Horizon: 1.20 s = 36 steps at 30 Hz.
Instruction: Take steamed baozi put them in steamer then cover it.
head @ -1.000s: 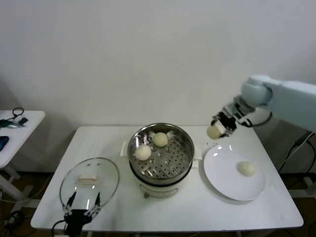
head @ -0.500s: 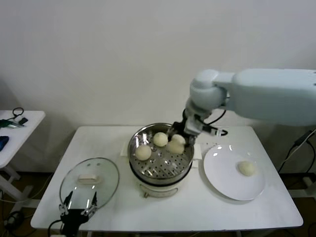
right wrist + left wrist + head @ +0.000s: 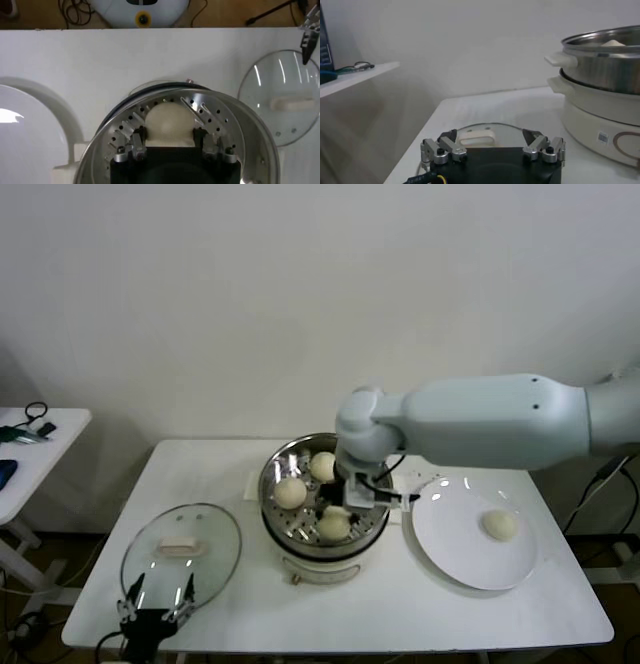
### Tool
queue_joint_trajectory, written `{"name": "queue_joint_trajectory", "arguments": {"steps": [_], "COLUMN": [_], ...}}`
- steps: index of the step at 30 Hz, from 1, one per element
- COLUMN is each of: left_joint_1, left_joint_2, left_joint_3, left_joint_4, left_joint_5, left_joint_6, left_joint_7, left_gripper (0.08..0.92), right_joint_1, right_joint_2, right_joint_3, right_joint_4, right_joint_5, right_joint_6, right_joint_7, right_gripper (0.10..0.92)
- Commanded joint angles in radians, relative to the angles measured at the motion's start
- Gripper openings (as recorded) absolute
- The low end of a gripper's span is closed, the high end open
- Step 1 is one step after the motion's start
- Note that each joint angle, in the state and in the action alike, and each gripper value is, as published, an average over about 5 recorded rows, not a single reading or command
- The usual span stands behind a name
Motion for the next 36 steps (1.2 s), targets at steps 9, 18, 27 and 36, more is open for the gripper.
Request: {"name": "queue_joint_trajectory", "arguments": {"steps": [9, 18, 27, 36], "left_joint_1": [0.002, -0.002, -0.006, -0.009], "left_joint_2": [-0.002, -0.002, -0.002, 0.004], "left_joint_3": [0.002, 0.004, 0.005, 0.001], "left_joint_4": [0.004, 0.003, 0.001, -0.001], "left_joint_5": [-0.002, -0.002, -0.001, -0.003], "left_joint_6": [-0.005, -0.005, -0.001, 0.001], "left_joint_7": [-0.004, -0.004, -0.003, -0.001], "left_gripper": [0.823, 0.823, 0.823, 0.823], "right_joint_1": [-0.103, -0.011, 0.305, 0.284], "right_joint_2": [0.073, 0.028, -0.192, -0.491], "right_joint_3": [0.009, 0.026, -0.109, -0.286], "right_joint_4": [-0.09, -0.08, -0.166, -0.324], "right_joint_5": [-0.074, 0.044, 0.536, 0.573], "right_joint_6": [0.015, 0.018, -0.078, -0.313], "right_joint_7": [0.027, 0.003, -0.204, -0.201], "right_gripper": [0.633, 0.811, 0.823, 0.823]}}
